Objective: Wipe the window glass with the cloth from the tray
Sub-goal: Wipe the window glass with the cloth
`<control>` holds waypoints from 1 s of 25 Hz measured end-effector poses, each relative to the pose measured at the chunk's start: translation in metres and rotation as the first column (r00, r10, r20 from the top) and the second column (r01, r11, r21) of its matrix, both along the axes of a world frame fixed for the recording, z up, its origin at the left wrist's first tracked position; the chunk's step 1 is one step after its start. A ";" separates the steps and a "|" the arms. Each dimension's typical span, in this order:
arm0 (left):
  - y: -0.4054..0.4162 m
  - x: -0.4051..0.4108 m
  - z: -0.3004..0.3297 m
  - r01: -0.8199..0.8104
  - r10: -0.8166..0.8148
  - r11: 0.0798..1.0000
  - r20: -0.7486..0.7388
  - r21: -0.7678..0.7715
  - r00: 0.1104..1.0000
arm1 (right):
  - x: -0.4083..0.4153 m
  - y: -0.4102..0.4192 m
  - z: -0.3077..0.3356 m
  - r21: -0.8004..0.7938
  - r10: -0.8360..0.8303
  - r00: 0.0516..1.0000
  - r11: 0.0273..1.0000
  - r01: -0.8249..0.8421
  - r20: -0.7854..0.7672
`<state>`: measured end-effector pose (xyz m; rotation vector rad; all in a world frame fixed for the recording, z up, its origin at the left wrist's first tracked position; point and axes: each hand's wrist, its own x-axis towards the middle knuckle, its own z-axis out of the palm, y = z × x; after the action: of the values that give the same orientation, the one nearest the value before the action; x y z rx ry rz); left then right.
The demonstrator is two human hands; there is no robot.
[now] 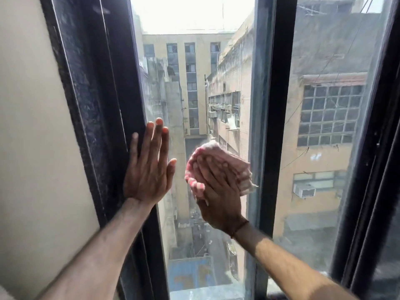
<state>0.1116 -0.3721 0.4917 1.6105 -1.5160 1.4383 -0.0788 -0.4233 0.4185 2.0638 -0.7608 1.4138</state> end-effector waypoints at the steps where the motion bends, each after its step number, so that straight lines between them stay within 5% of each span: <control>1: 0.001 0.001 -0.001 -0.001 0.001 1.000 -0.004 0.001 1.000 | -0.013 0.002 -0.018 -0.025 0.011 0.989 1.000 -0.015 -0.149; 3: 0.004 0.002 -0.002 -0.003 0.003 1.000 0.006 0.003 1.000 | -0.045 0.003 -0.036 -0.040 0.000 0.966 0.999 -0.010 -0.260; 8: 0.002 0.000 -0.001 0.023 -0.022 1.000 0.005 -0.009 1.000 | -0.011 -0.003 0.036 0.104 -0.060 0.979 0.994 0.040 0.195; 10: 0.001 0.001 0.000 0.036 -0.036 0.999 -0.005 -0.007 0.999 | -0.007 -0.002 0.013 0.037 -0.065 0.998 0.997 0.064 0.024; 12: 0.002 0.001 0.001 0.037 -0.037 0.999 -0.011 0.007 0.999 | -0.041 0.002 -0.020 -0.081 -0.088 0.946 0.995 0.065 -0.313; 14: 0.005 0.001 0.000 0.054 -0.054 0.998 -0.026 0.010 0.998 | -0.069 0.002 -0.014 -0.100 -0.078 0.923 0.994 0.044 -0.376; 18: 0.002 0.000 0.000 0.080 -0.080 0.997 -0.043 -0.014 0.996 | -0.026 0.000 0.054 0.080 -0.051 0.989 0.996 0.040 0.136; 20: 0.003 0.003 0.000 0.078 -0.078 0.997 -0.049 -0.005 0.996 | -0.008 -0.001 0.030 0.003 -0.039 0.999 0.999 0.039 0.008; 22: 0.003 0.003 -0.001 0.080 -0.080 0.997 -0.047 0.005 0.996 | -0.025 0.005 -0.022 -0.043 0.018 0.945 0.999 -0.034 -0.328; 25: 0.004 0.005 -0.002 0.097 -0.096 0.995 -0.044 0.014 0.994 | -0.061 0.025 -0.069 0.186 0.151 0.852 0.980 -0.065 -0.502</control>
<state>0.1164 -0.3685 0.4893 1.5458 -1.5628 1.3334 -0.1398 -0.3981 0.3490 2.4902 -0.5478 0.7948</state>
